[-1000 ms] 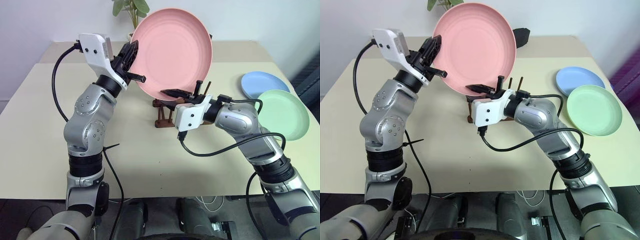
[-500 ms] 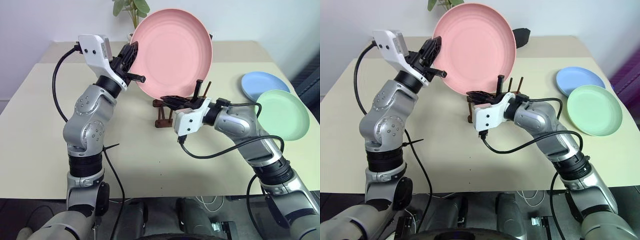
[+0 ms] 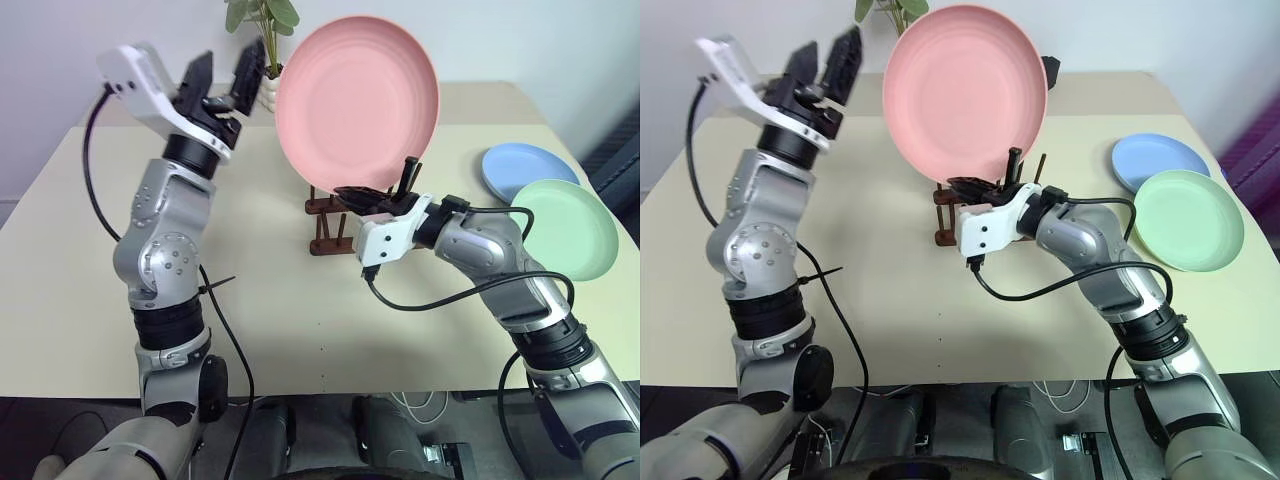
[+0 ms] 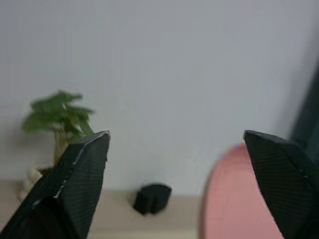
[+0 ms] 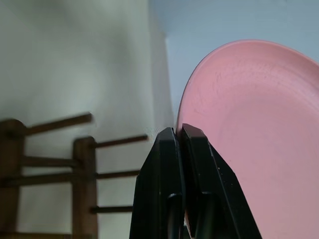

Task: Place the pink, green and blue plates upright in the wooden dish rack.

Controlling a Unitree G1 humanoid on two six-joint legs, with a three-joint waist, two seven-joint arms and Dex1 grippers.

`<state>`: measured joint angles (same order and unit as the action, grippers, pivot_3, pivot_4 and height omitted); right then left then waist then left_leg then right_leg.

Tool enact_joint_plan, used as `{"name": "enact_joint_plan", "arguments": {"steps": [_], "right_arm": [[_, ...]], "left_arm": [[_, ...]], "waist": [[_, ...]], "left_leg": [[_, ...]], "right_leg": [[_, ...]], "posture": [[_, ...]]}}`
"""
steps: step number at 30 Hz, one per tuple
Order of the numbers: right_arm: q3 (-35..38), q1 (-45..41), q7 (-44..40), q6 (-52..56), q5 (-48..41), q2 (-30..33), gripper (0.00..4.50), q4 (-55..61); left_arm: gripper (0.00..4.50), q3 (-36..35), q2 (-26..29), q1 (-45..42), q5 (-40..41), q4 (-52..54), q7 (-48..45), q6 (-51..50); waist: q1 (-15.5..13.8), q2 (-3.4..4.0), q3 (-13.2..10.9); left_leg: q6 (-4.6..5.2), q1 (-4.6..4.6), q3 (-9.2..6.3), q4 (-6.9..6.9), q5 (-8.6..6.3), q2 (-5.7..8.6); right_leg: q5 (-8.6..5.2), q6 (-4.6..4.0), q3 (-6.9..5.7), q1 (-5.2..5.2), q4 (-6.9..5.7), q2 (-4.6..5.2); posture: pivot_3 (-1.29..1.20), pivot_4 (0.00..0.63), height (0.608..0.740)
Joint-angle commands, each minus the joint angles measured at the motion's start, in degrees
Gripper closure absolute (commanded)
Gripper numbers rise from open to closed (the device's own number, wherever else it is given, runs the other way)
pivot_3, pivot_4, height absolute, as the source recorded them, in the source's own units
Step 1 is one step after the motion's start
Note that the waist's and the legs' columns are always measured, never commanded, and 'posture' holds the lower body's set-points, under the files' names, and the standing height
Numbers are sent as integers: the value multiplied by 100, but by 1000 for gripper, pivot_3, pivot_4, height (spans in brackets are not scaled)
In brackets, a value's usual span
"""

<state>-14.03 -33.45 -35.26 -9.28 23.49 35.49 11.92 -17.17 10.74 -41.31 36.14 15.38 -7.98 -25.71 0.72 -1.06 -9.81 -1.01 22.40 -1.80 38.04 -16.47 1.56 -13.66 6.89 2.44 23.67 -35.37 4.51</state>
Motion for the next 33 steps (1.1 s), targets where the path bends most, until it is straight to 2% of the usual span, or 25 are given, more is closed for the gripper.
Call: {"name": "enact_joint_plan", "arguments": {"steps": [1,2,4,7,12,16,25,33], "right_arm": [[803,-137,45,242,-610,107,4500,117],[972,-104,-51,433,-922,69,4500,176],[1532,-3,-370,1194,-2121,-77,4500,442],[2110,177,-768,2197,-3512,-119,4500,776],[2799,383,-1007,3634,-5420,-74,4500,1140],[3228,405,-777,4673,-6832,-125,4500,1209],[3718,47,192,5728,-8604,-264,4500,697],[3698,-50,989,6016,-9347,-397,4500,378]], "left_arm": [[22,-48,649,191,-479,-168,-370,310],[22,11,843,307,-610,-269,-500,348],[22,201,1465,783,-928,-542,-1191,513],[22,307,2020,1306,-912,-693,-2042,629],[22,666,2530,2022,-687,-437,-3368,475],[22,1097,2777,2574,-612,-99,-4223,438],[22,1930,2773,2726,-902,50,-4842,452],[22,2136,2495,2638,-1045,8,-4794,461]], "waist": [[4,1,0],[7,0,0],[13,1,0],[13,3,-2],[-7,6,-4],[6,8,-5],[4,10,-6],[5,11,-6]], "left_leg": [[0,0,1,0,0,1],[1,-1,0,-1,0,1],[2,-2,1,-1,-1,-1],[4,-3,0,-4,-2,-13],[13,0,-3,-3,-7,-23],[17,-2,-2,-3,-10,-24],[17,-2,-1,-3,-10,-35],[18,1,1,-4,-10,-35]], "right_leg": [[0,0,0,0,-1,-2],[0,0,0,0,-2,-2],[0,0,0,-2,-1,-4],[-1,-1,0,-1,-3,-7],[-2,-3,-1,-6,4,3],[-2,-6,0,-6,4,11],[-5,-36,3,-3,5,19],[0,-25,2,-1,7,14]], "posture": [[0,150,740],[0,150,740],[0,150,740],[0,150,740],[0,150,740],[0,150,740],[0,150,740],[0,150,740]]}}
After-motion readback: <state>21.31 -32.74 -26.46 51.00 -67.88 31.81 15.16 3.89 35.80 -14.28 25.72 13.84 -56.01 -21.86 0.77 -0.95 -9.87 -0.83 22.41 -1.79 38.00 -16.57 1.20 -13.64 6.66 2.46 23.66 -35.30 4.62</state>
